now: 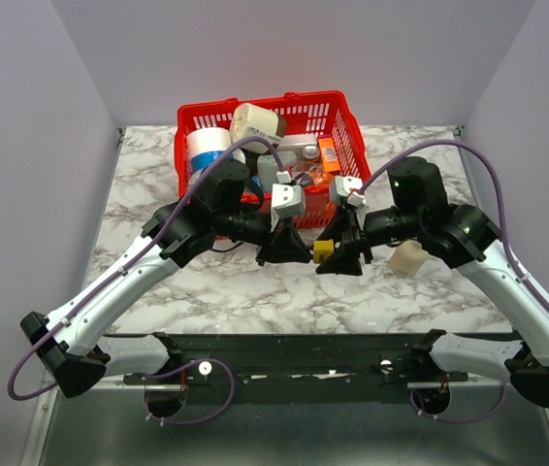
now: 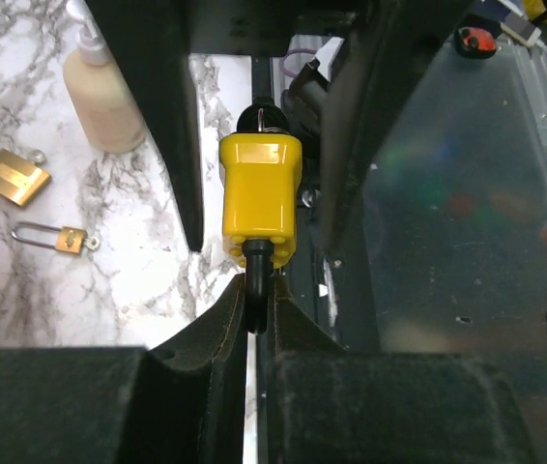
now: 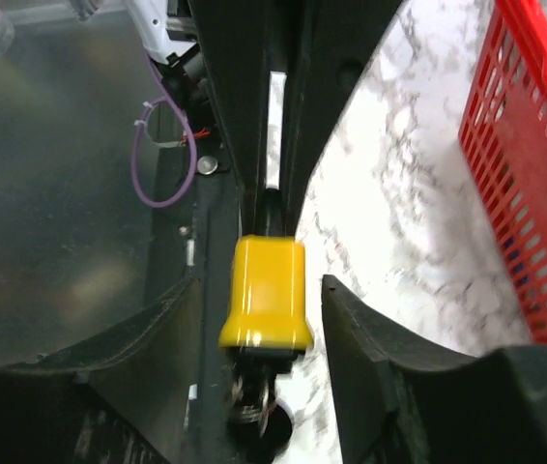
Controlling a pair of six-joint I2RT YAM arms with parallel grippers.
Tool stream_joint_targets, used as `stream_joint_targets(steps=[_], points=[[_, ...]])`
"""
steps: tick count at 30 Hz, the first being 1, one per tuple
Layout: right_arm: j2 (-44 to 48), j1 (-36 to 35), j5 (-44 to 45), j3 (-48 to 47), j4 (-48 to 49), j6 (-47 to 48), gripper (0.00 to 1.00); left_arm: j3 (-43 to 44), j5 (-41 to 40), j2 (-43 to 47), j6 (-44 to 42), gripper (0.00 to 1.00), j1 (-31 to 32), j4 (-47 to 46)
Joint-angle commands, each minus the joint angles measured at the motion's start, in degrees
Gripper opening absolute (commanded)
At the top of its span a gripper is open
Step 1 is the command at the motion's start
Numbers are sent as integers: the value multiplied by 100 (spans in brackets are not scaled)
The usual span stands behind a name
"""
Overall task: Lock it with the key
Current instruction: Lock the lock.
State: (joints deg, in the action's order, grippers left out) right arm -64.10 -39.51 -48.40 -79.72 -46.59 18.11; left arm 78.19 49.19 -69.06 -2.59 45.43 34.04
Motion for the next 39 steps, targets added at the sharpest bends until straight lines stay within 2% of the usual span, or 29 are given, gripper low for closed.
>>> stream_joint_targets(steps=[1, 4, 10, 14, 20, 26, 33, 35, 39], points=[[-147, 13, 68, -78, 116, 175, 66, 144, 249, 199, -663, 0, -139, -153], [-182, 162, 146, -263, -368, 359, 66, 100, 258, 296, -822, 0, -341, 76], [125, 286, 462, -219, -544, 527, 66, 56, 258, 340, -971, 0, -570, 287], [178, 312, 657, -132, -571, 404, 61, -6, 249, 393, -831, 0, -632, 164], [275, 391, 472, 255, -44, -263, 58, -278, 301, 560, -164, 0, -693, -556], [257, 567, 288, 379, 519, -721, 55, -419, 319, 683, 66, 0, -702, -838], [529, 567, -134, 300, 450, -291, 64, -244, 398, 622, -812, 0, -711, -109], [538, 567, -274, 134, 265, -45, 64, -112, 434, 552, -1313, 0, -711, 312], [354, 567, -328, -43, -69, 166, 60, -24, 530, 490, -1560, 0, -711, 568]])
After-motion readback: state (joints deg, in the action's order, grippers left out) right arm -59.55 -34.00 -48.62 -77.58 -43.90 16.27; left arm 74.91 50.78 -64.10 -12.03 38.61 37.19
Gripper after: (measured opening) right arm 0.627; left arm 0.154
